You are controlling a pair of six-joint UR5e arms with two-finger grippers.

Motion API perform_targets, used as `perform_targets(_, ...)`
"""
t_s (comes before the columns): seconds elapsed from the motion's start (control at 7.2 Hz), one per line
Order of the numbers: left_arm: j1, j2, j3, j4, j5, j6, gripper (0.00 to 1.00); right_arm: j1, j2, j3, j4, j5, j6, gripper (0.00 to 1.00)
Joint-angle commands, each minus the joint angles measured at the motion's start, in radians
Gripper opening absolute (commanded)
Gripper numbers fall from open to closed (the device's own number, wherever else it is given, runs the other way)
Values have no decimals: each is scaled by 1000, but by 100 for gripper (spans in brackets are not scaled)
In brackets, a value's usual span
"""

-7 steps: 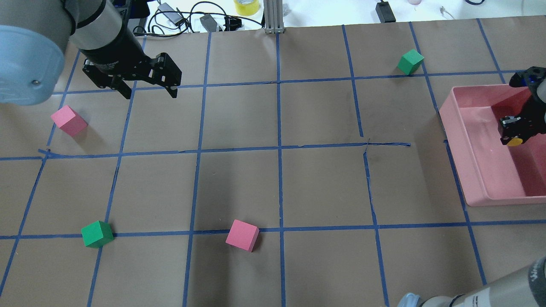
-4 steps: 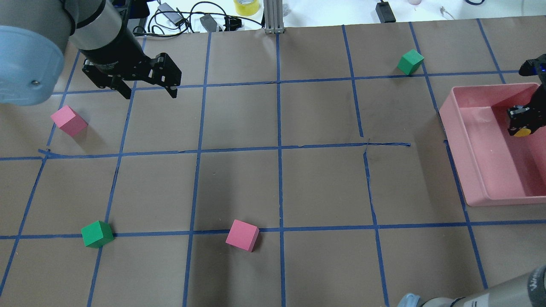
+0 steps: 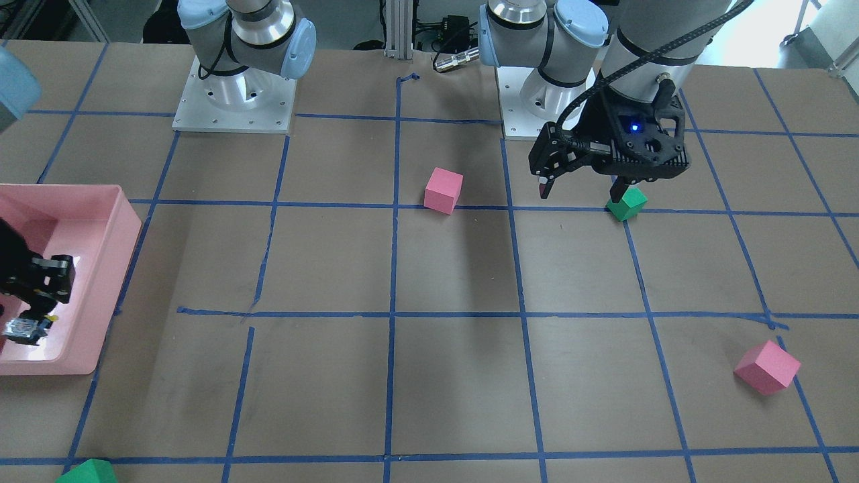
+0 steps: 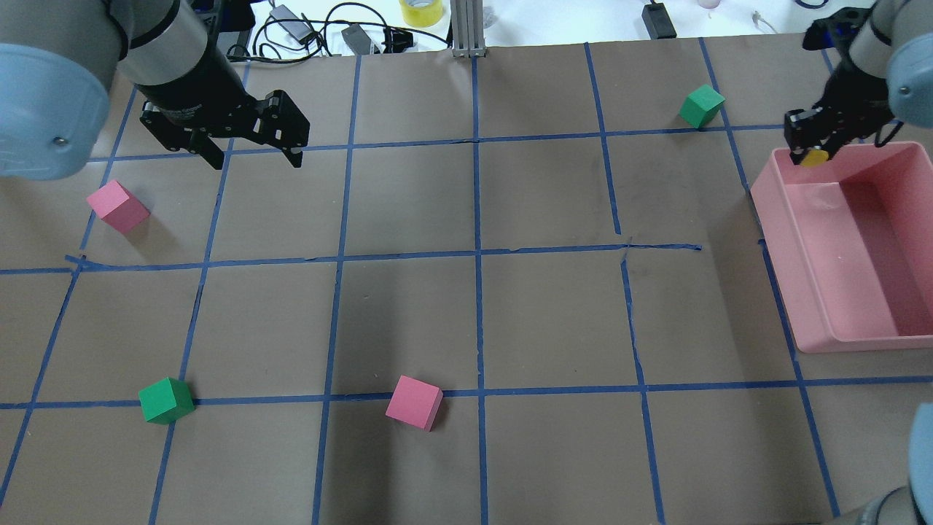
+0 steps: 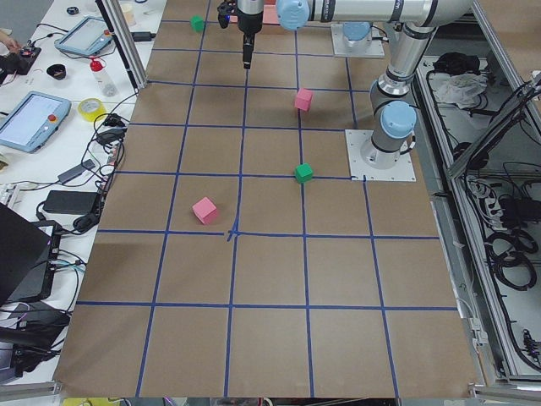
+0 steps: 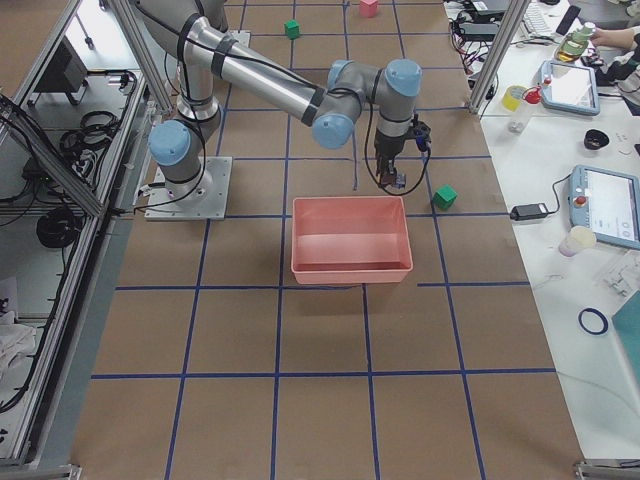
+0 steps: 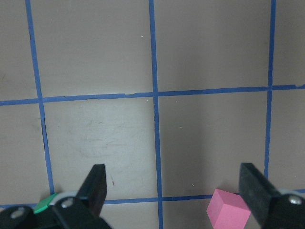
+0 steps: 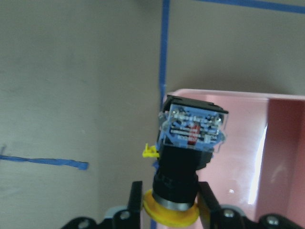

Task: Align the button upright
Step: 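Lift the button out of the bin and carry it toward the table center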

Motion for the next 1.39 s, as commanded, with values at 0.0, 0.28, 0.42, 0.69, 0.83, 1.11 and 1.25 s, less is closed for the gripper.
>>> perform_targets(0.0,0,0,0,2,0,0,100,203,50,-10,-11,8,228,0)
perform_targets(0.28,0,0,-2,0,0,0,100,281,175,-54,-134,29,306,0)
perform_targets(0.42,0,0,-5,0,0,0,100,325,225,-102,-137,90,361,0)
perform_targets(0.69,0,2,-9,2,0,0,100,452,307,-175,-137,97,540,0)
perform_targets(0.83,0,2,-9,2,0,0,100,483,329,-189,-140,121,577,0)
perform_targets(1.11,0,2,-9,2,0,0,100,534,368,-193,-194,181,610,0)
perform_targets(1.25,0,2,-9,2,0,0,100,552,369,-194,-208,218,648,0)
